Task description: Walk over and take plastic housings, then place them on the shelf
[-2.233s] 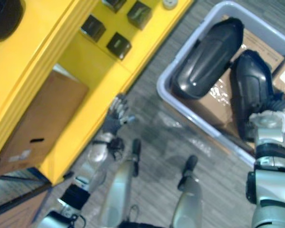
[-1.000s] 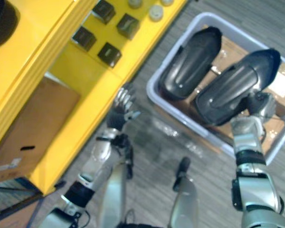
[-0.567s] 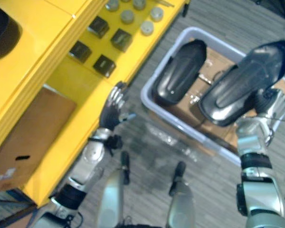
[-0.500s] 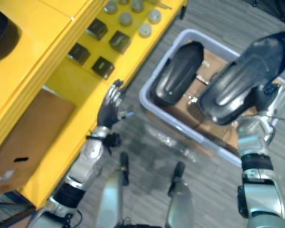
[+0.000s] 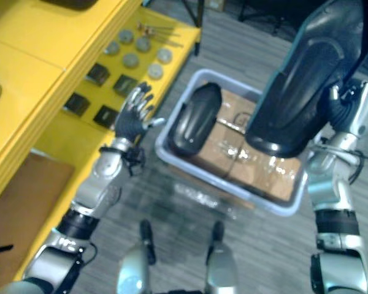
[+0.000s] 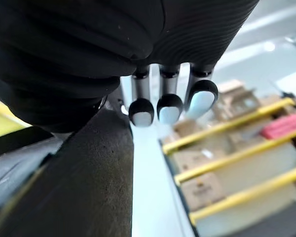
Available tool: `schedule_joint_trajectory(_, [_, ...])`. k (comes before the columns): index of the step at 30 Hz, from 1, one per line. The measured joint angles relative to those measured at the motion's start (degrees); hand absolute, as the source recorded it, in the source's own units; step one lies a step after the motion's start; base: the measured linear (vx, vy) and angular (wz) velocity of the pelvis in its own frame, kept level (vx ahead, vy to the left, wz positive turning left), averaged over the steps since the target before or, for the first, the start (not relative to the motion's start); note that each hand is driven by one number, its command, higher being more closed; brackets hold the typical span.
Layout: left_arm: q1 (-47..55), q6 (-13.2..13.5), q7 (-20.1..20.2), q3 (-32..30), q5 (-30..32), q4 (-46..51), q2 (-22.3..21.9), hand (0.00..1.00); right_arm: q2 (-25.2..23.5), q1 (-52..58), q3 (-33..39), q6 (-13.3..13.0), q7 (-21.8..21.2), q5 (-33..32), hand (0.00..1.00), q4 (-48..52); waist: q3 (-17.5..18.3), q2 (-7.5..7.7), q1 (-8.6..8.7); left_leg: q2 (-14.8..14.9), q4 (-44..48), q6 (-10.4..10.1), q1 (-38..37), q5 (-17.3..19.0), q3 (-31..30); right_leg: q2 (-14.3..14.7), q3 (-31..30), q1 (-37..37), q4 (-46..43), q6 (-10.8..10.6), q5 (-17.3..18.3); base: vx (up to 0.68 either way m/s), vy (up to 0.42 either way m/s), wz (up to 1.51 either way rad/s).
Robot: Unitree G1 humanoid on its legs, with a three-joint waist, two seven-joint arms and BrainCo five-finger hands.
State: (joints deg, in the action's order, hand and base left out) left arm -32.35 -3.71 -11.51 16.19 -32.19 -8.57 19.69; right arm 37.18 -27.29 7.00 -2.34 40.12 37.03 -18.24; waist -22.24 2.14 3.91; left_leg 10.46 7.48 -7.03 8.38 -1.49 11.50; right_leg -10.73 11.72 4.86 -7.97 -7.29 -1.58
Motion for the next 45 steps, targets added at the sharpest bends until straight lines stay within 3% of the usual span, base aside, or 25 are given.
schedule_joint_trajectory(5, [0.2, -0.5, 1.7, -0.1, -7.6, -2.0, -0.1, 0.00, -0.1, 1.9, -1.7, -2.9, -0.1, 4.6, 1.00, 0.3, 4.6, 0.07, 0.12, -0.4, -2.1, -0.2, -1.5, -0.5, 0.2, 0.0, -0.2, -1.3, 1.5, 0.0, 0.0, 0.01, 0.003, -0.01])
schedule_joint_trajectory(9, [0.4, -1.8, 3.8, 0.2, -12.3, -3.0, -0.4, 0.00, -0.3, 2.5, -3.8, -4.2, -0.4, 7.1, 1.00, 1.8, 5.4, -0.01, 0.06, -0.8, -4.9, -0.4, -4.1, -1.7, 0.0, 0.0, 0.5, -3.3, 2.5, 0.1, 0.1, -0.01, -0.001, 0.06])
schedule_joint_trajectory(15, [1.1, -2.7, 6.2, 1.8, -14.7, -3.0, -0.5, 0.00, -1.4, 2.5, -7.4, -6.3, -1.6, 9.2, 1.00, 3.4, 6.8, -0.07, 0.08, -1.5, -11.3, -0.5, -6.9, -5.3, 0.0, -0.1, 1.1, -3.8, 3.0, -0.3, 0.5, -0.02, -0.001, 0.05])
schedule_joint_trajectory(19, [1.1, -3.6, 8.0, 3.4, -15.3, -3.0, -0.7, 0.00, -2.9, 2.5, -9.0, -7.2, -2.6, 9.7, 1.00, 3.4, 8.5, -0.03, -0.02, -1.7, -12.0, -0.4, -7.4, -5.7, -0.1, -0.2, 1.2, -4.2, 3.3, -0.4, 0.3, 0.02, 0.003, 0.02])
schedule_joint_trajectory(31, [3.4, -4.6, 10.1, 9.8, -14.4, -2.6, -3.6, 0.00, -4.2, 1.1, -17.8, -7.3, -4.2, 10.0, 1.00, 1.5, 10.3, -0.75, -0.18, -1.8, -12.0, -0.4, -8.0, -6.0, -1.6, -0.2, 2.5, -5.8, 3.7, -0.4, 0.3, -0.01, 0.001, 0.04])
schedule_joint_trajectory(45, [4.6, -3.8, 11.8, 14.4, -9.4, -1.6, -6.6, 0.00, -6.4, -3.8, -23.5, -3.5, -4.2, 8.5, 1.00, -4.6, 10.8, -1.72, -1.50, -1.8, -12.0, -0.4, -6.7, -6.9, -3.2, -0.1, 4.0, -5.6, 3.7, -0.7, 0.1, -0.01, -0.003, 0.05])
